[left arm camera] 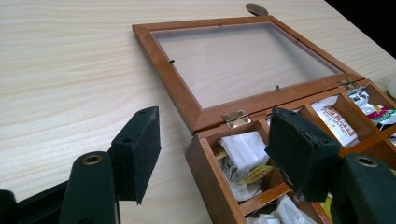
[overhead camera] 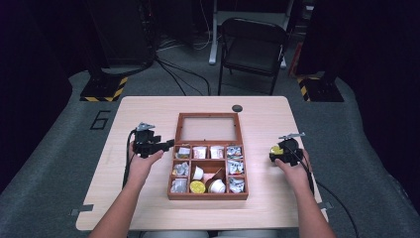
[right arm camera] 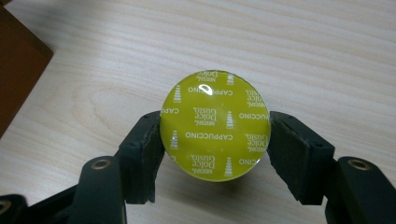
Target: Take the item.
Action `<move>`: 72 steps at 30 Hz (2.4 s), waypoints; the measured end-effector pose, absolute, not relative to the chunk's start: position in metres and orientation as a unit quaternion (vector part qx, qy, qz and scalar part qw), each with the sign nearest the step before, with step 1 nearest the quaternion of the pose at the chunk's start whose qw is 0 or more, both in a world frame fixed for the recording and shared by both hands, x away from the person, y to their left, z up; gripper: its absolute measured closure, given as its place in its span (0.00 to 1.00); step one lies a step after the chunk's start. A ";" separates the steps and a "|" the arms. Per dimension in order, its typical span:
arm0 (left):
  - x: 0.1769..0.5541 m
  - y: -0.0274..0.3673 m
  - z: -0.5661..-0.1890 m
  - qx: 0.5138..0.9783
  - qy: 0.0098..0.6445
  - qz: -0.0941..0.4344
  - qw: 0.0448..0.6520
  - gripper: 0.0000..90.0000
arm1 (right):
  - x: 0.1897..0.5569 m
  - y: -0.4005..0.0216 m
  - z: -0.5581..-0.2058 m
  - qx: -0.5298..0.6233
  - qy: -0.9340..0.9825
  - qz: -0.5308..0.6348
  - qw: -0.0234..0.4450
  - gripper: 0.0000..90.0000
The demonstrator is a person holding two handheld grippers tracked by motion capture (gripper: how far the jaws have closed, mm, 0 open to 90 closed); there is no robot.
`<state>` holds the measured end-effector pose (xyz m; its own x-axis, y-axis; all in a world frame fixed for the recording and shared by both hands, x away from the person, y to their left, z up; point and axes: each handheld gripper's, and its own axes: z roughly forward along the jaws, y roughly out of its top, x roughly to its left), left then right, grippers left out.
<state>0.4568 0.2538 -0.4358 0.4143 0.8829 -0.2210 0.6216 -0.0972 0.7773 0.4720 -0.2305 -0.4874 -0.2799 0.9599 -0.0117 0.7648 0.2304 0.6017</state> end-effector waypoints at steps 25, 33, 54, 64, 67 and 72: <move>0.457 0.256 -0.436 0.721 0.521 0.143 0.433 0.38 | 0.472 -0.227 -0.485 0.568 0.751 0.278 0.190 0.37; 0.457 0.256 -0.436 0.721 0.523 0.136 0.434 0.38 | 0.471 -0.227 -0.479 0.563 0.748 0.291 0.195 0.37; 0.457 0.253 -0.434 0.713 0.534 0.118 0.438 0.40 | 0.464 -0.207 -0.450 0.535 0.753 0.334 0.188 0.37; 0.459 0.249 -0.425 0.716 0.528 0.127 0.438 0.40 | 0.464 -0.190 -0.426 0.504 0.766 0.354 0.183 0.40; 0.464 0.247 -0.424 0.722 0.526 0.131 0.430 0.40 | 0.467 -0.182 -0.417 0.485 0.777 0.359 0.179 0.41; 0.471 0.246 -0.427 0.725 0.529 0.122 0.424 0.40 | 0.471 -0.172 -0.413 0.479 0.779 0.372 0.157 0.41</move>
<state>0.4711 0.2461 -0.4272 0.4111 0.8705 -0.2708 0.6632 -0.0817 0.7440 0.4706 -0.1716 -0.4131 -0.4907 0.8641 0.1118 0.6299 0.2631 0.7307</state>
